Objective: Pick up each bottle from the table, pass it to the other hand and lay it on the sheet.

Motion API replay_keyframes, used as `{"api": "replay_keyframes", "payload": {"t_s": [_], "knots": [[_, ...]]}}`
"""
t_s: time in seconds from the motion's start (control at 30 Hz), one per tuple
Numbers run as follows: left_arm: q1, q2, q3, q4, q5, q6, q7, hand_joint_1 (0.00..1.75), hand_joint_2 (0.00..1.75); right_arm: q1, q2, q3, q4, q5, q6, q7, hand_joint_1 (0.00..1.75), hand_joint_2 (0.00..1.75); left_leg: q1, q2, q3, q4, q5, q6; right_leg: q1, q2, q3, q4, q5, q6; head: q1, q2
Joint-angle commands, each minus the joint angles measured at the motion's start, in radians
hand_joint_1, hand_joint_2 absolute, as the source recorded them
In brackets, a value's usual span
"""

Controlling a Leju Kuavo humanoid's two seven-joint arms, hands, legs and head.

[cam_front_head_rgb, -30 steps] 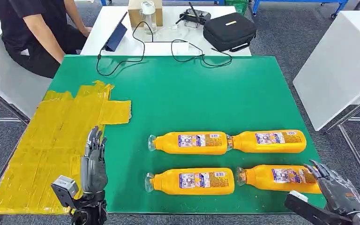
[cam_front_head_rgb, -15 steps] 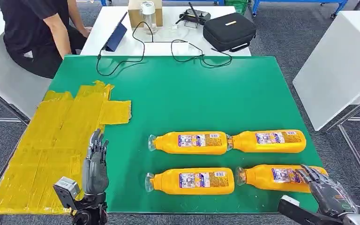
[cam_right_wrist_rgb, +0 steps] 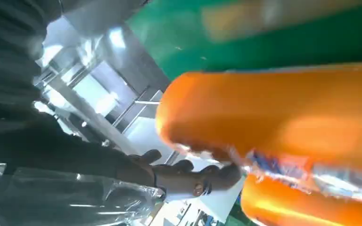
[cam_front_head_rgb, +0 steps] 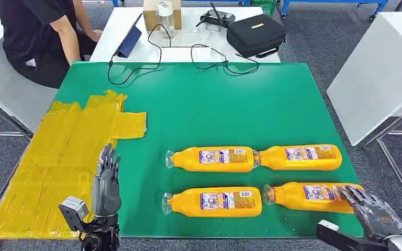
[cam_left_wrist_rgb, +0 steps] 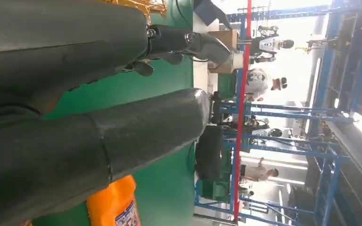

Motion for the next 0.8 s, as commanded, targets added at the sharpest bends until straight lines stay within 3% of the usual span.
{"api": "replay_keyframes", "payload": {"t_s": [0.03, 0.4, 0.67, 0.7, 0.77, 0.8], "knots": [[-0.003, 0.008, 0.0, 0.061, 0.001, 0.012, -0.011, 0.0, 0.0, -0.209, 0.093, 0.166, 0.338, 0.071, -0.055, 0.0, 0.0, 1.75, 0.001, 0.004, 0.006, -0.003, 0.0, 0.001, 0.002, 0.002, 0.005, -0.005, 0.002, -0.002, 0.0, 0.0], [-0.014, 0.014, -0.012, 0.075, 0.0, 0.012, -0.013, 0.0, 0.0, -0.284, 0.171, 0.18, 0.386, 0.125, -0.091, -0.008, 0.0, 1.75, 0.001, 0.003, 0.005, -0.003, 0.001, 0.002, 0.002, 0.0, 0.006, -0.004, 0.002, -0.002, 0.0, 0.0], [-0.03, 0.024, -0.022, 0.077, 0.022, 0.021, -0.008, 0.0, 0.0, -0.287, 0.136, 0.215, 0.431, 0.128, -0.04, -0.027, 0.0, 1.75, 0.001, 0.002, 0.006, -0.002, 0.002, 0.003, 0.002, 0.0, 0.006, -0.003, 0.002, -0.001, 0.0, 0.0], [-0.03, 0.026, -0.023, 0.076, 0.029, 0.023, -0.005, 0.0, 1.75, -0.282, 0.122, 0.225, 0.435, 0.124, -0.015, -0.025, 0.0, 1.75, 0.001, 0.003, 0.007, -0.003, 0.002, 0.003, 0.002, 0.0, 0.006, -0.004, 0.002, -0.002, 0.0, 0.0], [-0.031, 0.028, -0.023, 0.076, 0.031, 0.023, -0.004, 0.0, 1.75, -0.27, 0.109, 0.227, 0.437, 0.126, -0.012, -0.025, 0.0, 1.75, 0.001, 0.004, 0.007, -0.004, 0.003, 0.004, 0.002, -0.001, 0.007, -0.006, 0.004, -0.003, 0.001, 0.0], [-0.03, 0.029, -0.025, 0.075, 0.033, 0.024, -0.004, 0.0, 1.75, -0.265, 0.099, 0.233, 0.433, 0.12, 0.005, -0.028, 1.47, 1.75, 0.001, 0.004, 0.007, -0.002, 0.002, 0.003, 0.001, 0.0, 0.006, -0.003, 0.003, 0.0, 0.0, 0.0]]}}
